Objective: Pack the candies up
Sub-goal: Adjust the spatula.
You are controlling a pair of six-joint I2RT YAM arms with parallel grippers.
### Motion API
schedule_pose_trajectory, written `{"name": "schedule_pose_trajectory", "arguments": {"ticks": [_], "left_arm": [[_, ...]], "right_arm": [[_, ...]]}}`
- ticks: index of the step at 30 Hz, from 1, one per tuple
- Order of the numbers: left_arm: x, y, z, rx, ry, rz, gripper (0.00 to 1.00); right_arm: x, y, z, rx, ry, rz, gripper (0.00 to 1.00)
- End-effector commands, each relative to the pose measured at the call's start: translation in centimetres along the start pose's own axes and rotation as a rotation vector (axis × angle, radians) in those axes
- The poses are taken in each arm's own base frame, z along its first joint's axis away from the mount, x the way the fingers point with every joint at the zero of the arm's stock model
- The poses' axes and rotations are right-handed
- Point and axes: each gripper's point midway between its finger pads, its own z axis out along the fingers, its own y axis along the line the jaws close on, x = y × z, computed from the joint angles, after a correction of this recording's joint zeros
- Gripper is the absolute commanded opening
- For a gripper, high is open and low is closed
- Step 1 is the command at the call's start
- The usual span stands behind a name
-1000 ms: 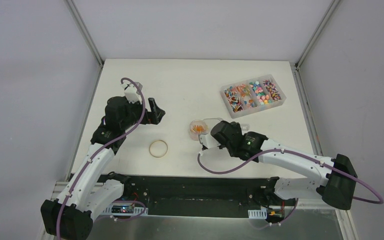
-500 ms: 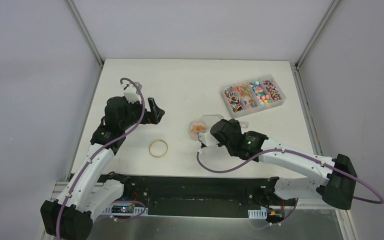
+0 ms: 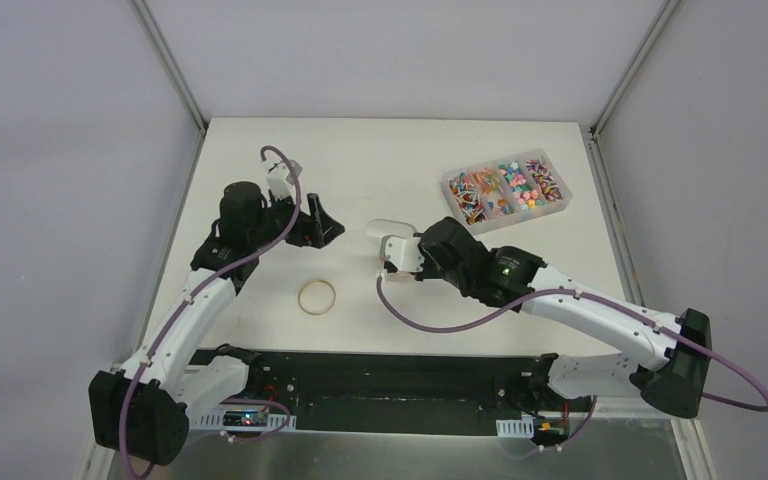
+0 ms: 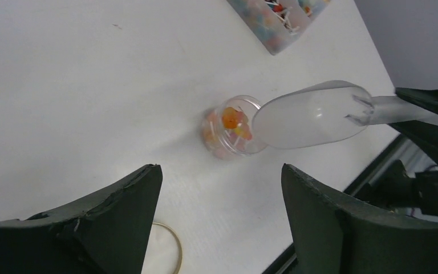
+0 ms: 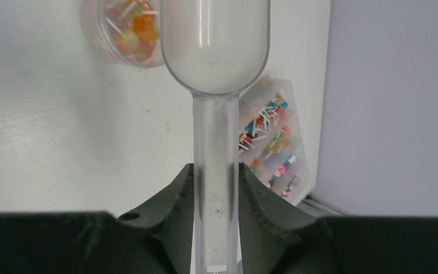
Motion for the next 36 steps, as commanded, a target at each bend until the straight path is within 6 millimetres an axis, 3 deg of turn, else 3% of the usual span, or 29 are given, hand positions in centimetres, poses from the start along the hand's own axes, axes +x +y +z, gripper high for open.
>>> {"name": "schedule_pose_trajectory", "arguments": {"ticks": [1,6,14,18,24,29,33,36], "left_arm": [[-1.6,-5.3,0.2,0.283,0.038,-0.010,0.78],[-0.6,-5.7,0.8,0.341,0.092,-0.039,0.75],[1.4,-6.0,1.7,0.398,0.189,-0.121,0.68],[1.6,-6.8,1.7,0.448,0.229,-0.169,0.54],[1.6,-7.7,1.2,0.485,0.272,-0.268,0.16],[1.1,-9.0,0.2,0.536,0.262,-0.326,0.00],[0.6,-10.0,-0.6,0.581,0.252,-0.387,0.00],[0.4,-10.5,-1.1,0.598,0.254,-0.438,0.00]], "right_arm": [[-4.2,1.0,0.1,-0.095,-0.171,0.212,0.00],[-6.1,1.4,0.3,-0.123,-0.244,0.307,0.00],[-8.5,-0.4,-1.6,-0.151,-0.398,0.433,0.00],[-9.3,-1.3,-2.9,-0.150,-0.523,0.479,0.00],[-8.4,-2.0,-3.6,-0.141,-0.646,0.513,0.00],[-7.9,-2.3,-4.3,-0.145,-0.705,0.482,0.00],[-8.3,-3.2,-5.3,-0.133,-0.777,0.484,0.03],[-8.2,-3.8,-6.1,-0.105,-0.837,0.476,0.19]]}}
